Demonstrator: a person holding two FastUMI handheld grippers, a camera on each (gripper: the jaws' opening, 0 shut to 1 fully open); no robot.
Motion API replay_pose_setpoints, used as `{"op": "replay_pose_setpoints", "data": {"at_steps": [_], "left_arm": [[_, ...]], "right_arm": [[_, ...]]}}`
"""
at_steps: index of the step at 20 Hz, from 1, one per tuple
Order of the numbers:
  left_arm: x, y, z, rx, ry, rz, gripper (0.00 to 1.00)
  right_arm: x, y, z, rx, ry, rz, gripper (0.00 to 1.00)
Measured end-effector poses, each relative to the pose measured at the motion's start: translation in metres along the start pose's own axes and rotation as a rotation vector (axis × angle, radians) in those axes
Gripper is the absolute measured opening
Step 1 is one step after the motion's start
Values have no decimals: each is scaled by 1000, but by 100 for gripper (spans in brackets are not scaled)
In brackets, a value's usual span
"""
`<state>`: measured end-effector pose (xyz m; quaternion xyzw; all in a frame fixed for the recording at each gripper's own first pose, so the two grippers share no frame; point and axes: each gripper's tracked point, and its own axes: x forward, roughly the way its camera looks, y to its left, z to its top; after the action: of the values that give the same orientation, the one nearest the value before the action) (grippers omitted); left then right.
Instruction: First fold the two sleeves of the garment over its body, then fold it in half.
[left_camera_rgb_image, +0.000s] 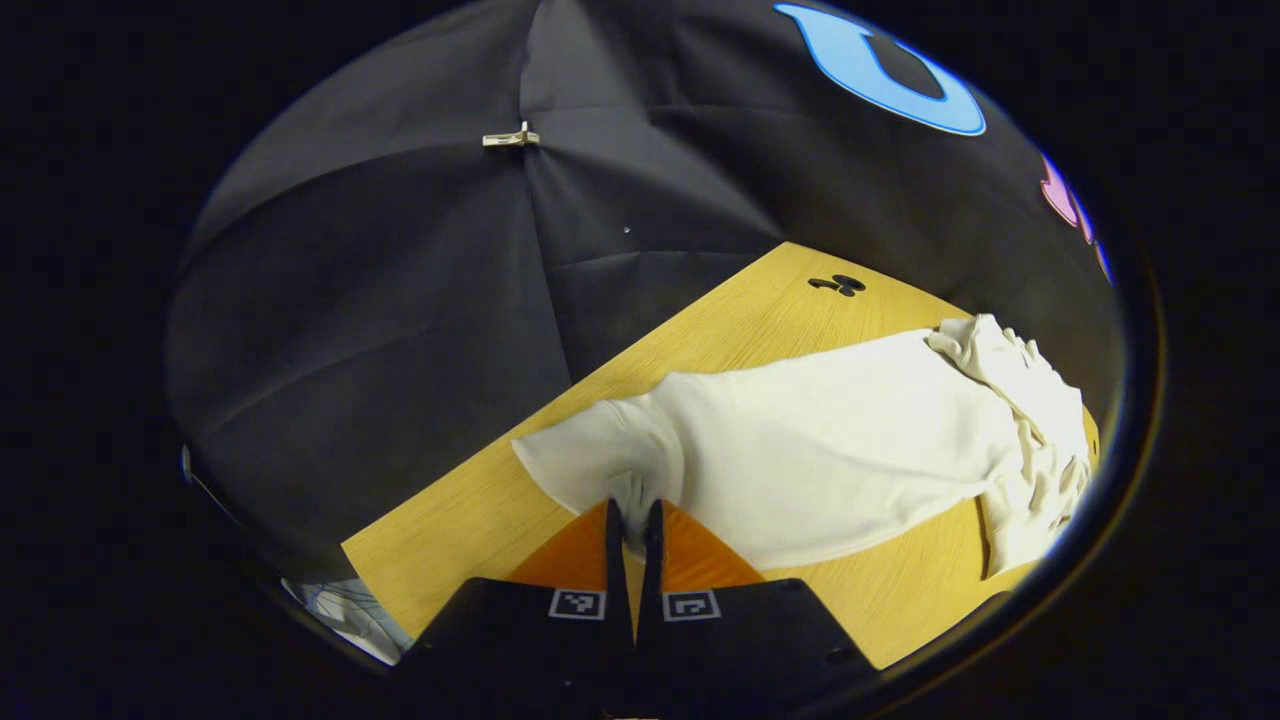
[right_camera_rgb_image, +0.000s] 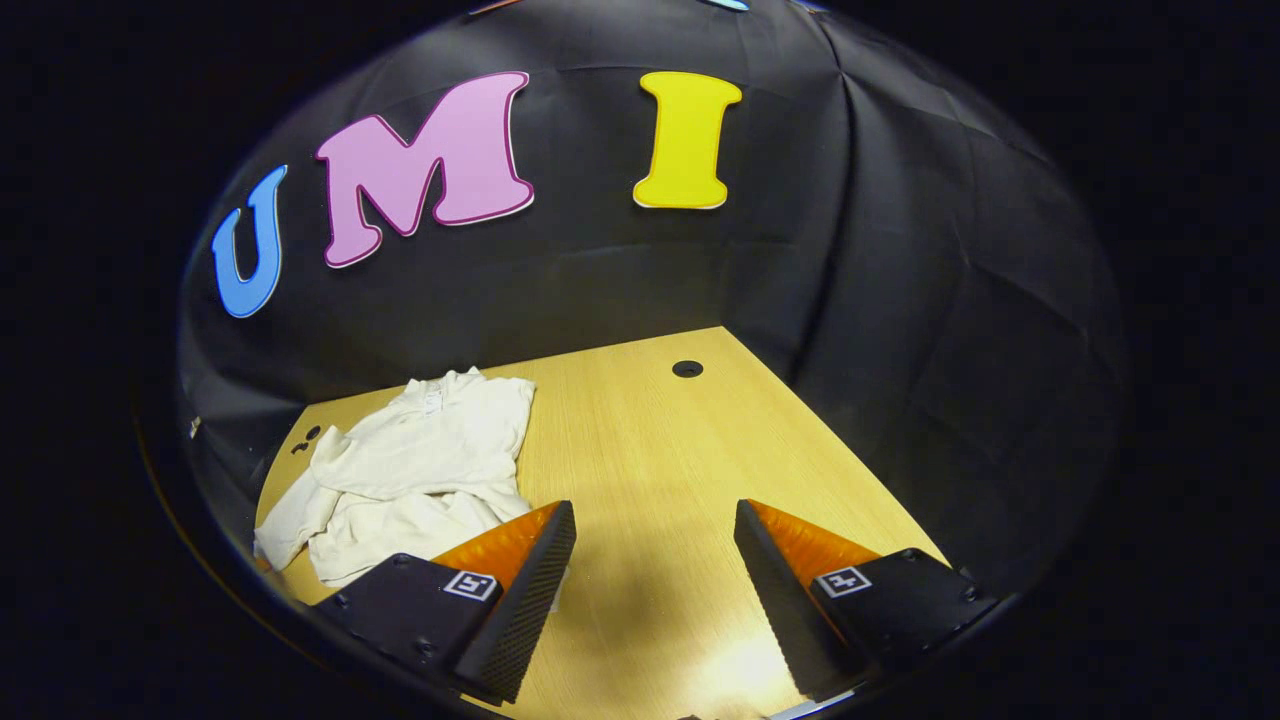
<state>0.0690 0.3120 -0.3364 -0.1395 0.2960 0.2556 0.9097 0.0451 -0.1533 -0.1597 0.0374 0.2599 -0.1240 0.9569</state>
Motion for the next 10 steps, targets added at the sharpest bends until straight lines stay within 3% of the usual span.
{"op": "replay_pose_setpoints", "data": {"at_steps": [4,10], "left_arm": [[-9,-14,26,-52,-30,-16,6],[-22,-72,92,-11,-139,-105,6]], "right_arm": [[-2,-12,1,15,-5,-11,98],[-2,-37,-3,38,-8,-27,98]]}}
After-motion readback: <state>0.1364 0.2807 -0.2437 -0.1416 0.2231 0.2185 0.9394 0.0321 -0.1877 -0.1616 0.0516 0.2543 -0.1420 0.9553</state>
